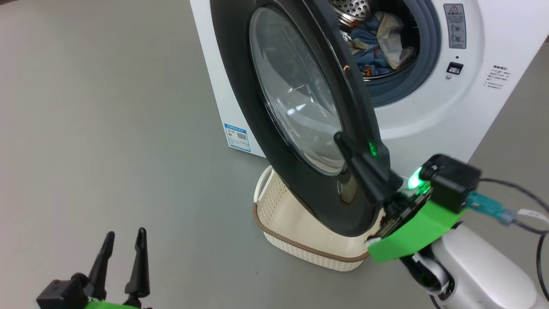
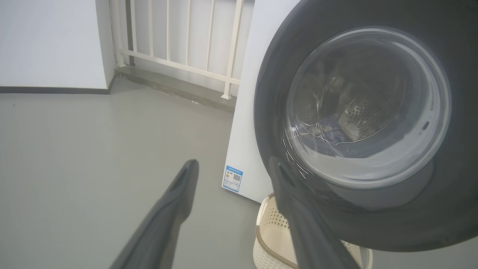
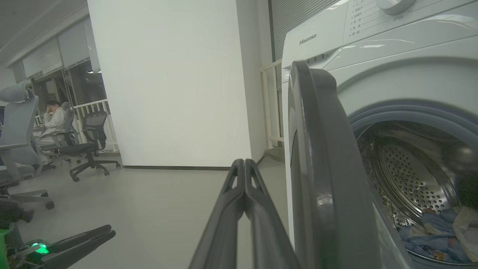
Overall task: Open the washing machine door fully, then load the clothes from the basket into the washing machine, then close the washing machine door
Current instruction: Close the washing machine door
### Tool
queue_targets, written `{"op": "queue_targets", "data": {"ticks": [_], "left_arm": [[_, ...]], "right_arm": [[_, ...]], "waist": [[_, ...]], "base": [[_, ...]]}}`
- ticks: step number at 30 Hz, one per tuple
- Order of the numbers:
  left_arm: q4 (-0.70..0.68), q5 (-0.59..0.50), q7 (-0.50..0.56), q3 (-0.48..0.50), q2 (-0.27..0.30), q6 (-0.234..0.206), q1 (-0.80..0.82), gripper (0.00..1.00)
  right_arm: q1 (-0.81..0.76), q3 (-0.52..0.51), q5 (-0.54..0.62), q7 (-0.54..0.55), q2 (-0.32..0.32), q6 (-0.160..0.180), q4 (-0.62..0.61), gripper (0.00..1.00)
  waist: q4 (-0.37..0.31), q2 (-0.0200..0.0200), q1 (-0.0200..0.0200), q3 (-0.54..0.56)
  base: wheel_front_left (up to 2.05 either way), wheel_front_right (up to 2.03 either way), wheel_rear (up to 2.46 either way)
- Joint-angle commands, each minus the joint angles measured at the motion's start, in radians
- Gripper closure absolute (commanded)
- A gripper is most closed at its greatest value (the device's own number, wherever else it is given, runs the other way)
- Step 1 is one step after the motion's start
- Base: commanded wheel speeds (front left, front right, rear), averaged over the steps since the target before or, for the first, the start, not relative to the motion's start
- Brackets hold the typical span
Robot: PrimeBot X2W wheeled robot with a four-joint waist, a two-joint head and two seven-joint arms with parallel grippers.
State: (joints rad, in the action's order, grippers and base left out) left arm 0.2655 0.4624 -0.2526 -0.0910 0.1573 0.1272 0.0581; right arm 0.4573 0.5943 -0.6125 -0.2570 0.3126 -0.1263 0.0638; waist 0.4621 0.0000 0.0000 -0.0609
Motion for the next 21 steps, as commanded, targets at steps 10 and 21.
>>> {"op": "queue_targets", "data": {"ticks": [10,21], "left_arm": [[-0.013,0.008,-0.009,0.026,0.014,0.003,0.05,0.0],[-0.015,0.011,-0.009,0.035,0.019,0.003,0.054,0.0]], "right_arm": [[0.029,0.152,-0.021,-0.005,0.03,-0.004,0.167,1.0],[0.065,0.232,-0.095,-0.005,0.038,-0.004,0.332,1.0]], "waist": [[0.009,0.0,0.0,-0.009],[0.028,0.0,0.0,-0.02]], "base": [[0.0,0.0,0.0],[0.0,0.0,0.0]]}}
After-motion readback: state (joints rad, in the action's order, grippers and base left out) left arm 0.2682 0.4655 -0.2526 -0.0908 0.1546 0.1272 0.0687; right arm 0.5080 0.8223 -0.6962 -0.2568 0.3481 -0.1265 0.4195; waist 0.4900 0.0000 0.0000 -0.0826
